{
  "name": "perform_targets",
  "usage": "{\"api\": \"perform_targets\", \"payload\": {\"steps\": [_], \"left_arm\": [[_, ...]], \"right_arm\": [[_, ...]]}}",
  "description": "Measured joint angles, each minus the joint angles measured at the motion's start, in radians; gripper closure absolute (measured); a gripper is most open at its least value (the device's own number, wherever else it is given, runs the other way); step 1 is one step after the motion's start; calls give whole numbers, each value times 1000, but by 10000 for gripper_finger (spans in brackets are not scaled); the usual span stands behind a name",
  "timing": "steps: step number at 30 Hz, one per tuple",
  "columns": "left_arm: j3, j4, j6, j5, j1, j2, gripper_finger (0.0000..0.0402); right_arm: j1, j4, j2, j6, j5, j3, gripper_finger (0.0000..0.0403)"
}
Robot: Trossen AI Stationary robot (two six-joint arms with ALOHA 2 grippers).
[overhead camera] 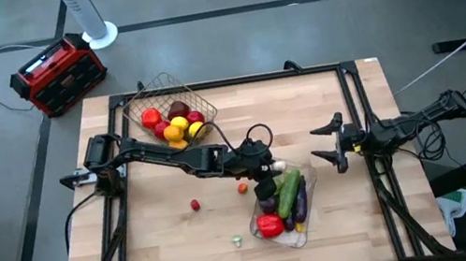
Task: Sort produce into baskets
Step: Put the white garlic into the transparent bin
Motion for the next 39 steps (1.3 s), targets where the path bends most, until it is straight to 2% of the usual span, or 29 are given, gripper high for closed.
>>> {"api": "perform_targets", "payload": {"steps": [3, 9, 20, 27, 31, 36, 39], "left_arm": [[0, 0, 0, 0, 0, 0, 233], [0, 0, 0, 0, 0, 0, 233], [0, 0, 0, -1, 0, 0, 233], [0, 0, 0, -1, 0, 0, 233], [0, 1, 0, -1, 0, 0, 233], [0, 0, 0, -2, 0, -1, 233], [0, 0, 0, -2, 0, -1, 233]], "right_arm": [[0, -2, -19, -1, -4, 0, 86], [0, 0, -20, 4, -80, -2, 86], [0, 33, -22, -19, -82, -3, 86], [0, 36, -131, -48, -82, -3, 86], [0, 22, -128, -84, -69, 3, 86], [0, -25, -128, -67, 26, 8, 86], [0, -32, -119, -57, 1, 9, 86]]}}
